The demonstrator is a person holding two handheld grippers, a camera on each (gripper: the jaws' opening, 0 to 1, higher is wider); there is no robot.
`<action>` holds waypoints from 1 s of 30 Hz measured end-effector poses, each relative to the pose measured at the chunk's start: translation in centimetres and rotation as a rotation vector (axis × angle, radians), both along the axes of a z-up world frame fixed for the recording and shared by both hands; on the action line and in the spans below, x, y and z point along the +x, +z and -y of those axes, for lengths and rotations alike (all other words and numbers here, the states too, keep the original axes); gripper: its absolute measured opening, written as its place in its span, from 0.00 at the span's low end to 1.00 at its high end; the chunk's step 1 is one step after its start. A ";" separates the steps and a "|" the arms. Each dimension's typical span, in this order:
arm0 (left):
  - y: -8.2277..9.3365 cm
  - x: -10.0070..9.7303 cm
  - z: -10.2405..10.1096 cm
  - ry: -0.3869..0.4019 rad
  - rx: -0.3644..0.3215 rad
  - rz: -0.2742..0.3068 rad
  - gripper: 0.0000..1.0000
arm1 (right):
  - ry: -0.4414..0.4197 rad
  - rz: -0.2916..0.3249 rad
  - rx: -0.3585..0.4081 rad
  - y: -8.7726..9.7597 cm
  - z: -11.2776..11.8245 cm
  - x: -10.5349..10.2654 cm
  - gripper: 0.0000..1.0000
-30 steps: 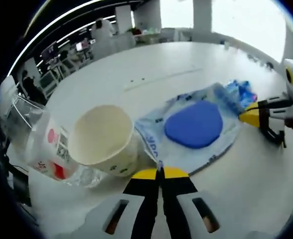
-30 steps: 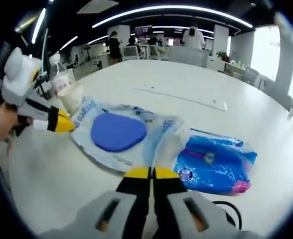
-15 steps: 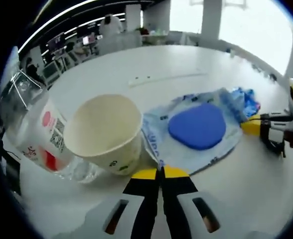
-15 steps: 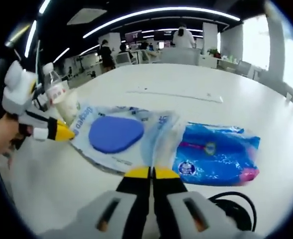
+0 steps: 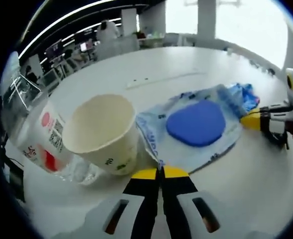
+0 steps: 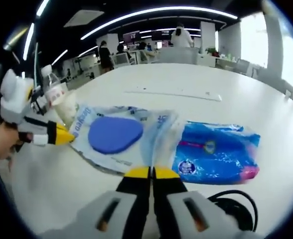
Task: Arrange the tabletop items into an orderly group along one side of the table until the central work area is clear of visible clutter.
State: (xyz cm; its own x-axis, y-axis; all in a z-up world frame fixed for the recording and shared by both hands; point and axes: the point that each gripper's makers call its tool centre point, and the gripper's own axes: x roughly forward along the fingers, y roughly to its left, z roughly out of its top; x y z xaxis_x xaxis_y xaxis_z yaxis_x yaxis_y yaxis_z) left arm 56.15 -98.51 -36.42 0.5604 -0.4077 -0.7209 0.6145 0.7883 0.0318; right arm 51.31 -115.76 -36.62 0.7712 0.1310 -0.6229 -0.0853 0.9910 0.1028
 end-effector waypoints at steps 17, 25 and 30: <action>0.0 -0.1 0.1 0.055 -0.009 -0.004 0.00 | 0.084 0.014 -0.045 2.5 -1.5 -1.3 0.30; -0.1 -0.1 0.0 0.080 -0.014 0.001 0.00 | 0.053 0.041 0.077 3.7 -2.9 -5.1 0.43; -0.1 -0.1 0.0 0.078 -0.008 0.006 0.00 | 0.108 0.048 0.083 3.3 -4.4 -6.8 0.46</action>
State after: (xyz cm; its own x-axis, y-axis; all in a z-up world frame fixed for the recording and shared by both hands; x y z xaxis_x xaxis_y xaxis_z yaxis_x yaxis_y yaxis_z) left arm 56.05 -98.54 -36.54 0.5949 -0.3681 -0.7146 0.5506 0.8343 0.0286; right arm 44.46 -111.33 -33.29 0.7786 0.2644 -0.5690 -0.1979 0.9641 0.1772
